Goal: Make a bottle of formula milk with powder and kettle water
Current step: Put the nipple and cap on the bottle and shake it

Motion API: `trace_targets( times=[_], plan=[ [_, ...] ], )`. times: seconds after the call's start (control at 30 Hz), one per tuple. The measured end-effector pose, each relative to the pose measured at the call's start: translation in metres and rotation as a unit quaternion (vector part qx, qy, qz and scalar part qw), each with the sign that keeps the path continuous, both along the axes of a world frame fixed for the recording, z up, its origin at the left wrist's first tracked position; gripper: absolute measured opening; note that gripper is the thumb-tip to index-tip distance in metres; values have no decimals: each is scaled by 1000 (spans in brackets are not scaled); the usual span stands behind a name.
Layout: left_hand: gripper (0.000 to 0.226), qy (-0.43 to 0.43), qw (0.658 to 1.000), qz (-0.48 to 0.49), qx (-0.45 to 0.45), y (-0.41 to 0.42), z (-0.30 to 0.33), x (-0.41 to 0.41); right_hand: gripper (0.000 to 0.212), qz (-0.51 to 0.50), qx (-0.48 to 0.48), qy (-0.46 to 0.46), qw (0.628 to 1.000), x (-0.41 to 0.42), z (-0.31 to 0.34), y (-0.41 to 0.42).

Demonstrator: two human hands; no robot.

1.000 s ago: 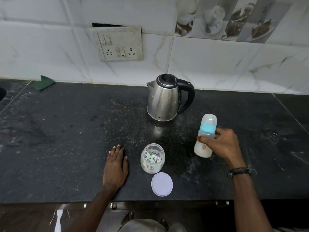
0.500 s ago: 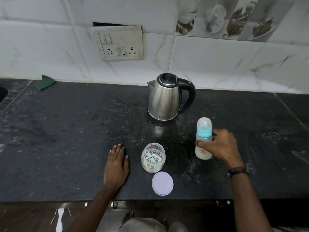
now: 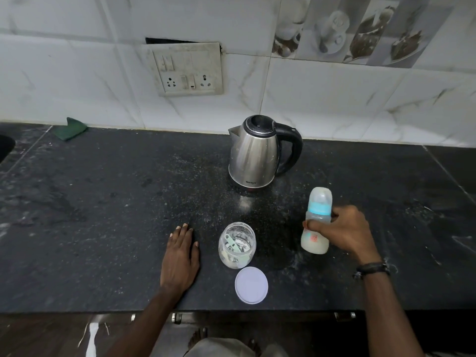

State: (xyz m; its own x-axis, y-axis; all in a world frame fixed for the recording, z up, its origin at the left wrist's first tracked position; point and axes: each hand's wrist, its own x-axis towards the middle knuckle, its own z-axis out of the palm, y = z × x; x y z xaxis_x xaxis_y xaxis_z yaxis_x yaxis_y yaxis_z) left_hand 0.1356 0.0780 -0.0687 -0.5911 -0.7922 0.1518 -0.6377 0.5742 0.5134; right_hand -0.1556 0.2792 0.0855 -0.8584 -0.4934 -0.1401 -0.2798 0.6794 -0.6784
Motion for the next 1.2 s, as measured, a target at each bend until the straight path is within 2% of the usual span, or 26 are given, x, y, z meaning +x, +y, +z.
trace_targets(
  times=[0.1, 0.2, 0.27, 0.33, 0.4, 0.43, 0.5, 0.6, 0.67, 0.73, 0.83, 0.93, 1.03, 1.17, 1.2],
  plan=[
    [47, -3, 1000, 0, -3, 0, 1, -1, 34, -26, -40, -12, 999, -3, 0, 1],
    [48, -3, 1000, 1, 0, 1, 1, 0, 40, -7, 27, 31, 999, 0, 1, 2],
    [48, 1, 1000, 1, -4, -1, 1, -1, 34, 20, -10, -13, 1000, 4, -1, 2],
    [47, 0, 1000, 0, 0, 0, 0, -1, 34, -1, -30, 7, 1000, 5, -5, 1],
    [44, -2, 1000, 2, 1, 0, -1, -1, 38, 19, 27, 38, 999, 5, -5, 1],
    [44, -1, 1000, 2, -1, 0, -1, 0, 39, 24, 27, 23, 999, 5, -6, 0],
    [46, 0, 1000, 4, -4, 0, -1, -1, 36, 20, -33, -38, 999, 6, -6, -2],
    [48, -5, 1000, 4, 1, 0, -1, -1, 31, -14, -100, -20, 995, 7, -6, -6],
    [48, -3, 1000, 4, 2, 0, 0, -1, 27, -6, -111, -52, 992, 8, -3, -9],
    [48, 0, 1000, 4, -3, 0, 0, -1, 30, 2, -82, -59, 995, 7, -1, -8],
    [48, 0, 1000, 4, 0, 0, 0, -1, 39, -4, -35, 36, 999, 3, 2, -6],
    [47, 2, 1000, 5, -1, 0, 0, 0, 36, 23, -49, -27, 998, 1, 5, -5],
    [47, 2, 1000, 6, -1, 0, 1, -1, 37, 13, -17, 45, 999, -1, 4, -2],
    [47, 4, 1000, 4, 1, 1, 1, -1, 41, 23, -33, -9, 999, 1, 1, -2],
    [47, 5, 1000, 4, 0, 1, 2, -1, 41, 11, -28, 13, 999, 1, 0, -2]
  ],
)
